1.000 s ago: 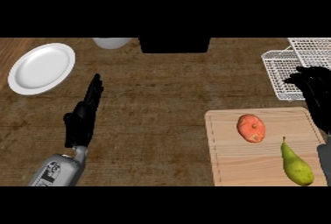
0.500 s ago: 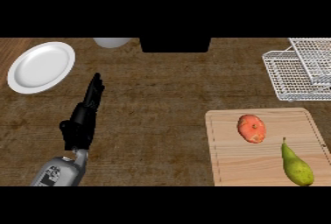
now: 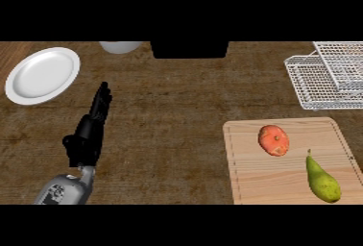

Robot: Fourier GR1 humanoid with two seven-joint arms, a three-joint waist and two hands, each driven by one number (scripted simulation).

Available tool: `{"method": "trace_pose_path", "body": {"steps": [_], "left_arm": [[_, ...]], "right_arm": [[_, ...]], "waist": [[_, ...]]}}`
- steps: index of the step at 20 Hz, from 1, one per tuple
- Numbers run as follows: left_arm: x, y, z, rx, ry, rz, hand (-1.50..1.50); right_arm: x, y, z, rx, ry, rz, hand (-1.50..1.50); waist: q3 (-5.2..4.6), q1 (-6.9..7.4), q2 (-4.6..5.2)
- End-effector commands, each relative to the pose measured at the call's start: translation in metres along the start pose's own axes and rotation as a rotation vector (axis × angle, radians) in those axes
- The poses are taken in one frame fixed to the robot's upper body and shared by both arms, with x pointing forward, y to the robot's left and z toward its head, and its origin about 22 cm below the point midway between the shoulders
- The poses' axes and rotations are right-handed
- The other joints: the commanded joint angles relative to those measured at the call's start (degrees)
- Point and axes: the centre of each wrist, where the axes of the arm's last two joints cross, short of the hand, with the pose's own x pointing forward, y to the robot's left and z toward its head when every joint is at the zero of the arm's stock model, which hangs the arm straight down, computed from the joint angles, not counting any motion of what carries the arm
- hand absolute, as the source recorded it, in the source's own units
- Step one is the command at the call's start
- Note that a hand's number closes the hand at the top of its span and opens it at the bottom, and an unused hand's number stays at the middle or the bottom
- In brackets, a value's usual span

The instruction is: Pick the squash from the cutting board and place it in the tiered basket

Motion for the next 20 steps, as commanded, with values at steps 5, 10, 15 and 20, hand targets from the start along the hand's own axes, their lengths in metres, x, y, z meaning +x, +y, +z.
{"method": "trace_pose_path", "body": {"steps": [5, 10, 15, 20], "left_arm": [[0.004, -0.007, 0.002, -0.013, -0.005, -0.002, 0.00], [0.001, 0.011, -0.001, 0.003, -0.010, 0.004, 0.00], [-0.001, 0.003, 0.003, -0.013, -0.022, 0.005, 0.00], [0.015, -0.006, 0.005, -0.017, -0.017, 0.021, 0.00]], "right_arm": [[0.070, 0.038, -0.036, 0.165, 0.144, 0.510, -1.50], [0.063, 0.062, -0.047, 0.229, 0.195, 0.572, -1.50], [0.052, 0.094, -0.055, 0.237, 0.213, 0.589, -1.50], [0.040, 0.118, -0.065, 0.293, 0.269, 0.639, -1.50]], "waist": [[0.03, 0.87, 0.19], [-0.14, 0.73, 0.14], [-0.16, 0.44, 0.08], [-0.12, 0.64, 0.07]]}}
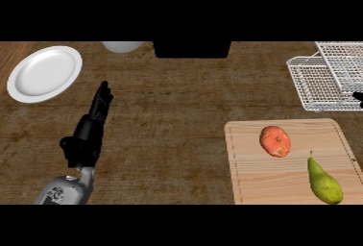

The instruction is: Pick the squash from the cutting board and place it in the tiered basket

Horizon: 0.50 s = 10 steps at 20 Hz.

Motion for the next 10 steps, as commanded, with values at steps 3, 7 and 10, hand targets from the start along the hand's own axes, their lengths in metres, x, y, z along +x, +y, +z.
{"method": "trace_pose_path", "body": {"steps": [3, 7, 10], "left_arm": [[-0.001, 0.005, -0.001, 0.009, -0.011, -0.016, 0.00], [0.001, 0.005, 0.000, 0.004, -0.003, -0.011, 0.00], [0.017, -0.009, -0.007, 0.007, 0.017, 0.000, 0.00]], "right_arm": [[0.003, 0.007, -0.007, 0.123, 0.076, 0.056, -1.50], [-0.002, 0.019, -0.004, 0.147, 0.128, 0.067, -1.50], [-0.001, 0.034, -0.005, 0.130, 0.144, 0.078, -1.50]], "waist": [[-0.01, -0.12, 0.03], [0.02, 0.00, 0.02], [0.03, -0.23, -0.02]]}}
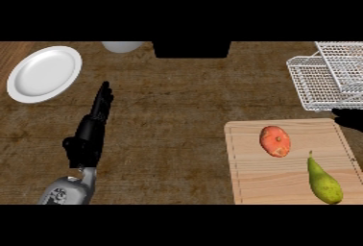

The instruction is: Pick the squash from the cutting board and place it in the tiered basket

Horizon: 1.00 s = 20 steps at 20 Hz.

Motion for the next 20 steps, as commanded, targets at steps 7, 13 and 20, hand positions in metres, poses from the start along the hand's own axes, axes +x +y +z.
{"method": "trace_pose_path", "body": {"steps": [7, 13, 20], "left_arm": [[-0.014, -0.011, 0.005, -0.014, -0.007, -0.010, 0.00], [-0.007, 0.011, -0.002, -0.006, -0.008, -0.011, 0.00], [0.000, 0.011, -0.012, -0.014, 0.009, 0.000, 0.00]], "right_arm": [[-0.011, 0.007, -0.019, 0.013, 0.076, 0.116, -1.50], [-0.024, 0.009, -0.009, 0.025, 0.041, 0.159, -1.50], [-0.008, 0.032, -0.018, -0.012, 0.006, 0.254, -1.50]], "waist": [[0.01, 0.26, 0.06], [0.02, 0.09, 0.01], [0.01, -0.10, -0.04]]}}
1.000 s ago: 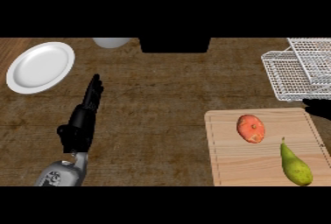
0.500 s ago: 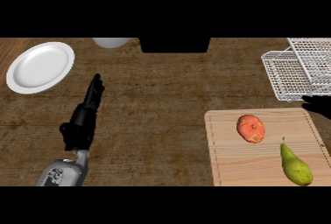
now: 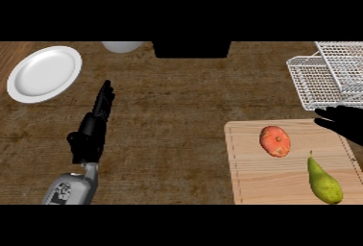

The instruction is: Pick the squash from the cutting board and place it in the tiered basket

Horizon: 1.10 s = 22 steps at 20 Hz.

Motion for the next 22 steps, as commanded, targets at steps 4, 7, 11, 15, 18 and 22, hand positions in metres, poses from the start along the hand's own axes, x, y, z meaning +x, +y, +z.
{"method": "trace_pose_path", "body": {"steps": [4, 7, 11, 15, 18, 22], "left_arm": [[0.002, 0.001, 0.000, 0.007, -0.024, -0.005, 0.00], [0.023, -0.010, -0.002, -0.004, -0.012, 0.004, 0.00], [-0.017, -0.007, 0.021, 0.007, 0.006, 0.009, 0.00], [0.010, 0.012, -0.002, 0.007, -0.008, -0.007, 0.00], [-0.002, 0.003, 0.010, -0.007, -0.005, -0.015, 0.00], [0.006, -0.005, 0.002, 0.005, -0.013, -0.006, 0.00]], "right_arm": [[-0.022, 0.012, -0.019, -0.020, 0.056, 0.023, -1.50], [-0.020, 0.017, -0.010, -0.015, 0.092, 0.021, -1.50], [-0.033, 0.005, -0.016, -0.006, 0.082, -0.021, -1.50], [-0.025, 0.028, -0.027, 0.029, 0.079, -0.041, -1.50], [-0.055, 0.045, -0.043, 0.016, 0.066, -0.038, -1.50], [-0.050, 0.038, -0.058, 0.018, 0.033, -0.056, -1.50]], "waist": [[-0.01, 0.29, 0.03], [-0.01, -0.02, -0.06], [-0.03, 0.17, -0.02], [-0.03, -0.03, -0.04], [0.00, 0.41, 0.07], [-0.02, 0.32, 0.03]]}}
